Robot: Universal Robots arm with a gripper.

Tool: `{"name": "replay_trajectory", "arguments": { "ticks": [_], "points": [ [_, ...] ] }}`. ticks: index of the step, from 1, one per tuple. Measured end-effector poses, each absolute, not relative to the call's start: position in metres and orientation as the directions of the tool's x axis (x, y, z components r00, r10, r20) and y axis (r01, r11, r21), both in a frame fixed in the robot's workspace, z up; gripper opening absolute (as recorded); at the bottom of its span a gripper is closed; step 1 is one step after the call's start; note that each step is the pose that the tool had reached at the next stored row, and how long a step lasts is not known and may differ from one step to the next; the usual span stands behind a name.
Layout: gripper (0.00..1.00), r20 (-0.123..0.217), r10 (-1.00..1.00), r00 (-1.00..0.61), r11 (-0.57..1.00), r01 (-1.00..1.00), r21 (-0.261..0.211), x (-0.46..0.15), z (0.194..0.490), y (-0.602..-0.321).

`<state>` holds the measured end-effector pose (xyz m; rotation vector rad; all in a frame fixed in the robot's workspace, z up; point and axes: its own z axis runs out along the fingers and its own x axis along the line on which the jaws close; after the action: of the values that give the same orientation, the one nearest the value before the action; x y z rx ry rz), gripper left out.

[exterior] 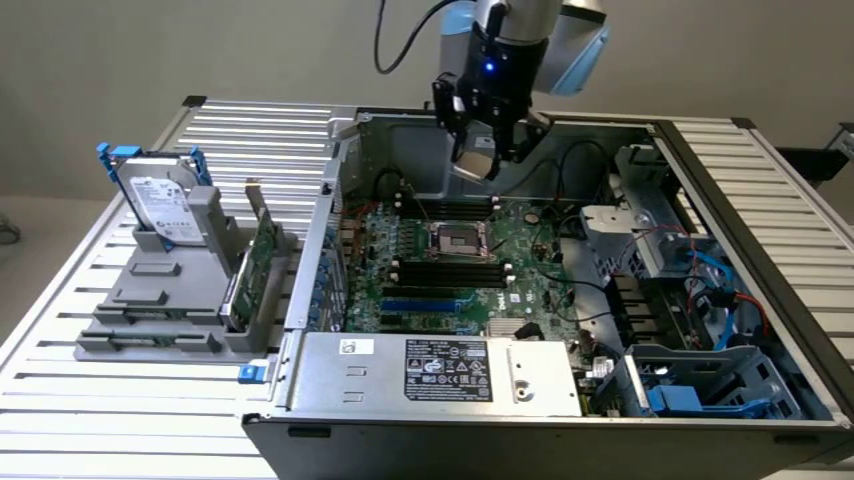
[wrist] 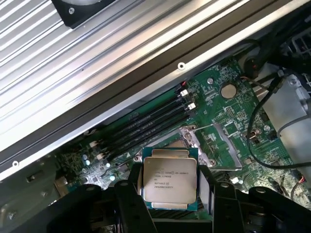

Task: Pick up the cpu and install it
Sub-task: 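Place the cpu into insertion slot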

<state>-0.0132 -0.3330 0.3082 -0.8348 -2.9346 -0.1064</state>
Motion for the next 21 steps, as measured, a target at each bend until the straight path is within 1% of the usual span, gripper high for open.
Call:
{"name": "replay_trajectory", "arguments": {
  "ticks": [21],
  "points": [
    [0.55,0.104,0.800,-0.591,0.590,0.807,0.043,-0.0132,0.3077,-0.3330]
  ]
}}
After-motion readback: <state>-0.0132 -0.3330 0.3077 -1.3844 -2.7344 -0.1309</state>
